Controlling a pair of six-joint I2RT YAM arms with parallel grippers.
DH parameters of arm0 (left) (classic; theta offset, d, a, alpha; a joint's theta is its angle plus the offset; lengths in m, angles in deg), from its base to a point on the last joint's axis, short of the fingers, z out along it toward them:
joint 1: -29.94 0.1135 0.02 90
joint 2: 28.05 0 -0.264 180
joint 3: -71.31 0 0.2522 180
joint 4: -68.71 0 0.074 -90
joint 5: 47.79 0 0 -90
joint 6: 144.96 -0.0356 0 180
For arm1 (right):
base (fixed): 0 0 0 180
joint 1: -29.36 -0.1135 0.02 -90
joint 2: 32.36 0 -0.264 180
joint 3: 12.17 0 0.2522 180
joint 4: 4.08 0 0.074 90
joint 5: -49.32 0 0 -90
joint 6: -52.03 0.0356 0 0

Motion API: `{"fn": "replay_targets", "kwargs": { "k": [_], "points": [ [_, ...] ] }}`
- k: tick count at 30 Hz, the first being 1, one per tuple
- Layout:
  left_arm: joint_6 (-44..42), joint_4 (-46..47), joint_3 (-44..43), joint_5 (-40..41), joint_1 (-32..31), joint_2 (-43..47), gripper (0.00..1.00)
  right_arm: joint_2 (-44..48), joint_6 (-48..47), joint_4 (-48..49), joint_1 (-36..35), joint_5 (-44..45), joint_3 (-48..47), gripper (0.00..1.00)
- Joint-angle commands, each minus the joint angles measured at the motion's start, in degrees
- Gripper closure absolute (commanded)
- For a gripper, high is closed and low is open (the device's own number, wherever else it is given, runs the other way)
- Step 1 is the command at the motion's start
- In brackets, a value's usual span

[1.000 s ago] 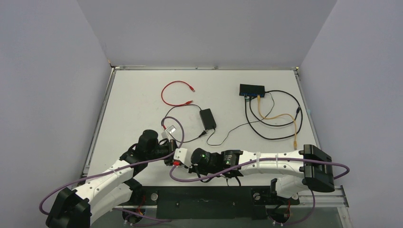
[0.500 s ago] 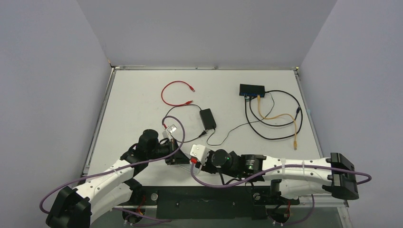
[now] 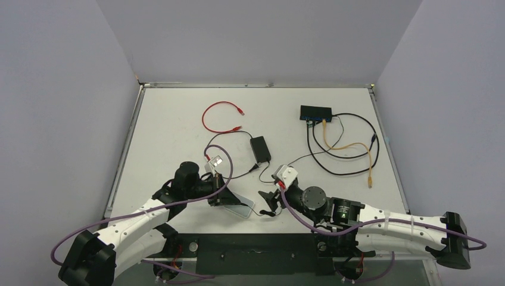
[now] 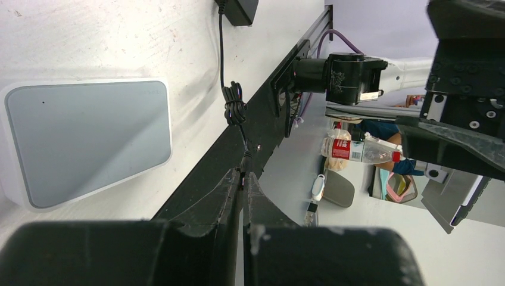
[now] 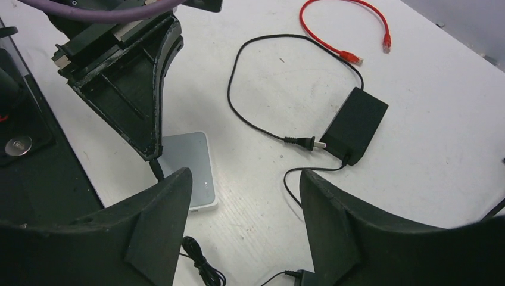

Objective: Insert the plug into the switch port
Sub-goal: Insert the power into the switch port.

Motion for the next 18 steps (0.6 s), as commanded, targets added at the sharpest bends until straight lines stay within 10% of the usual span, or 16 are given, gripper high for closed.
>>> {"fn": "replay_targets", "kwargs": {
  "k": [1, 18],
  "points": [
    [-0.09, 4.25, -0.83, -0.92, -0.27, 0.04, 1.0, 1.28, 2.97, 3.37, 2.06, -7.46, 1.02, 0.41],
    [1.37, 4.29, -0.07, -0.88, -0.23, 1.9, 1.0, -9.17, -7.45, 15.18, -0.58, -18.82, 4.98, 0.51]
  ]
}}
